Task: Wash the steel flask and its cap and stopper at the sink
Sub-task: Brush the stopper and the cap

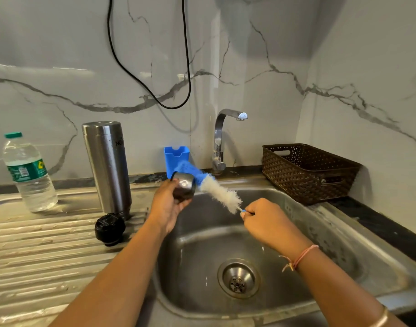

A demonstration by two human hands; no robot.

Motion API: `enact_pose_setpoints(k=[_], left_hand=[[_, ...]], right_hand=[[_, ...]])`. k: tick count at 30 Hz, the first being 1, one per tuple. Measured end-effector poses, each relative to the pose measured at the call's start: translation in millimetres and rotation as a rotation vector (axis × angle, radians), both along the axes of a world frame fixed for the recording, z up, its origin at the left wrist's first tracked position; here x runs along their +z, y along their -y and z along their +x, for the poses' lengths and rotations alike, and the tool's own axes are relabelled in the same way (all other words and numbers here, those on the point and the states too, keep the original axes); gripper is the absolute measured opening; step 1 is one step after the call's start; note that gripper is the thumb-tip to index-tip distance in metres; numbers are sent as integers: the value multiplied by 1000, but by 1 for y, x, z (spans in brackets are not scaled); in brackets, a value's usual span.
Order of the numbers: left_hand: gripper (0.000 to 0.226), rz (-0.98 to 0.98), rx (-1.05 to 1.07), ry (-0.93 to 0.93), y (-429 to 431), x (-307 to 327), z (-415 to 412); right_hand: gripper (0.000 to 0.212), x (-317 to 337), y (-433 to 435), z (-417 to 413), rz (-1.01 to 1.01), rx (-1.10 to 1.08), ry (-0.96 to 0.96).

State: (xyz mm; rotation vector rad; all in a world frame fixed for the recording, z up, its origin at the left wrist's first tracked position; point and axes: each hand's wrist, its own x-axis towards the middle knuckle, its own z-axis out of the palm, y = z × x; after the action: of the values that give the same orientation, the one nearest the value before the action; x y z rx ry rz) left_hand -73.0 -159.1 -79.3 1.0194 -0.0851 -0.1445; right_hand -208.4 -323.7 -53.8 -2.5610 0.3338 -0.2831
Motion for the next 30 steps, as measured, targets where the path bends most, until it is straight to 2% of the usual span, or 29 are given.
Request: enact_pose_setpoints(k=[7,11,13,17,20,25,30], left_hand=[[10,-6,61,-47,-10,-4,5],[15,177,144,-39,-11,-7,9],[17,207,177,-37,-11,-8,12],[13,-40,86,-114,-9,-9,12],[20,-234,76,-175,-10,-6,15],[32,-383,14,-210,-5,-11,16],[39,-649,64,-312,-5,-2,21]], right_hand=[[43,3,0,-6,-110,61,-20],[42,7,12,-6,-49,33,13],[42,7,13,-5,-36,36,13],[44,0,12,0,-40,31,-26],[49,0,13,1,23,54,-11],[43,1,7,1,85,57,21],[40,-6,-1,0,86,34,-7]])
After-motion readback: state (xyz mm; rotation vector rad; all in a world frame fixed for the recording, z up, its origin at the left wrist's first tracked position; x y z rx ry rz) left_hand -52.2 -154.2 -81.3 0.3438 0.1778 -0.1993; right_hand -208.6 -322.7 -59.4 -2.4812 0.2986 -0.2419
